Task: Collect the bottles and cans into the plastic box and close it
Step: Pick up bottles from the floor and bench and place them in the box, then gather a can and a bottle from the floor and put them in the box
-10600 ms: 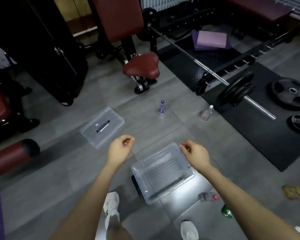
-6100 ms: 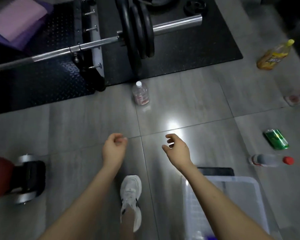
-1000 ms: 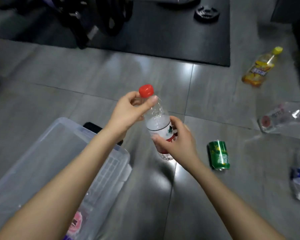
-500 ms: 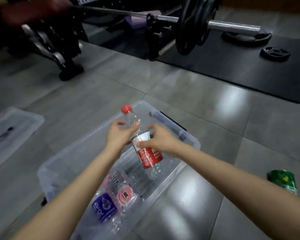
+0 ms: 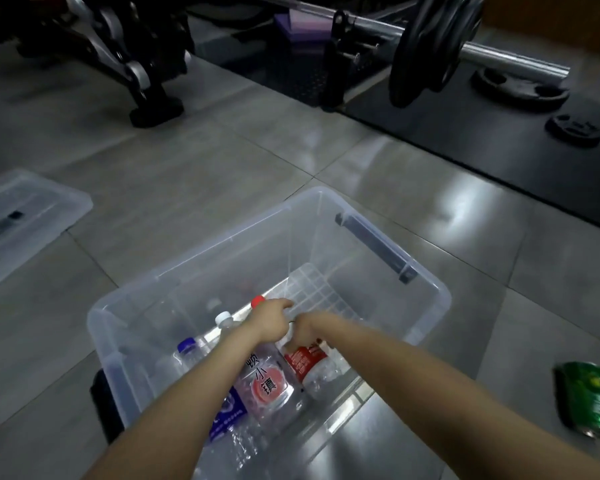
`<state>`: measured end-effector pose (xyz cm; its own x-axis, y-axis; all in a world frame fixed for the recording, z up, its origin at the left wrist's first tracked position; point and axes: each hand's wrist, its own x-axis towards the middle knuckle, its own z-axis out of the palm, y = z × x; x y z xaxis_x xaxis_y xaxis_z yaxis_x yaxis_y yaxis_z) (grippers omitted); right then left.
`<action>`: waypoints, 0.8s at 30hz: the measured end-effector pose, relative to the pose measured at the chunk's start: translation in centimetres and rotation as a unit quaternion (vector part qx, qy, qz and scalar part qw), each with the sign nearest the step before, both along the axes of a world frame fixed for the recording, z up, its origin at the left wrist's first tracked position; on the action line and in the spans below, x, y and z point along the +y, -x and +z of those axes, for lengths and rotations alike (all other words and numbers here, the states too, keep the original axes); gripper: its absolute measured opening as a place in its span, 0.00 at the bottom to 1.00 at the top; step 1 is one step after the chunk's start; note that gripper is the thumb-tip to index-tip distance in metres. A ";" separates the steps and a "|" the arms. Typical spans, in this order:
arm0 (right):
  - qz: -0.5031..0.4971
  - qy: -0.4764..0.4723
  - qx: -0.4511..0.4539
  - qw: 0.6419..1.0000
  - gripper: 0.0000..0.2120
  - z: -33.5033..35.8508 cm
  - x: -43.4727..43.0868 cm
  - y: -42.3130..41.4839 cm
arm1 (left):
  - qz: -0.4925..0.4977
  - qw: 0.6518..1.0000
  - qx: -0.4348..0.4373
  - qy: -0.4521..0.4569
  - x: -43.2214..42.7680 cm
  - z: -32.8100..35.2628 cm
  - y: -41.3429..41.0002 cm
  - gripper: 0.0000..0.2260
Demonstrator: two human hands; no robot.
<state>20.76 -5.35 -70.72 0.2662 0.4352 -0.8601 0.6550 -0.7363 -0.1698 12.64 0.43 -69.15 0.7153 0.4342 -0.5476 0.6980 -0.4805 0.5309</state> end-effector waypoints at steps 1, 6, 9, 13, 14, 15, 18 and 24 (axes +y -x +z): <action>0.003 0.004 0.000 1.000 0.27 0.2 -0.1 -0.1 | -0.007 1.000 0.019 0.002 -0.2 -0.2 0.0 0.25; -0.022 -0.181 -0.079 0.980 0.21 4.1 -2.2 -2.2 | 0.002 0.999 0.040 -0.008 -0.6 -1.2 -0.5 0.21; -0.082 -0.320 -0.091 0.939 0.17 8.4 -6.9 -4.1 | 0.006 0.999 0.015 -0.046 -0.9 -0.2 -2.2 0.21; -0.181 -0.446 -0.163 0.861 0.09 12.2 -17.7 -7.2 | -0.007 0.992 -0.064 -0.106 -4.8 3.4 -7.3 0.16; -0.216 -0.446 -0.181 0.850 0.08 12.3 -21.0 -8.1 | -0.017 0.990 -0.081 -0.117 -6.6 4.6 -9.2 0.14; -0.256 -0.436 -0.196 0.840 0.08 11.8 -24.4 -9.0 | -0.031 0.986 -0.089 -0.135 -8.7 5.8 -11.1 0.12; -0.384 -0.383 -0.242 0.805 0.07 8.6 -34.4 -11.1 | -0.064 0.969 -0.047 -0.236 -14.4 8.5 -15.9 0.16; -0.588 -0.288 -0.295 0.696 0.07 1.2 -51.3 -12.7 | -0.181 0.880 -0.014 -0.440 -23.2 10.0 -19.9 0.14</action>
<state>33.50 -56.68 -69.52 0.9622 -0.1548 -0.2240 -0.2628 -0.7427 -0.6159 32.59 -22.80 -59.20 0.9016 0.4224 -0.0934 0.4078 -0.9019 -0.1425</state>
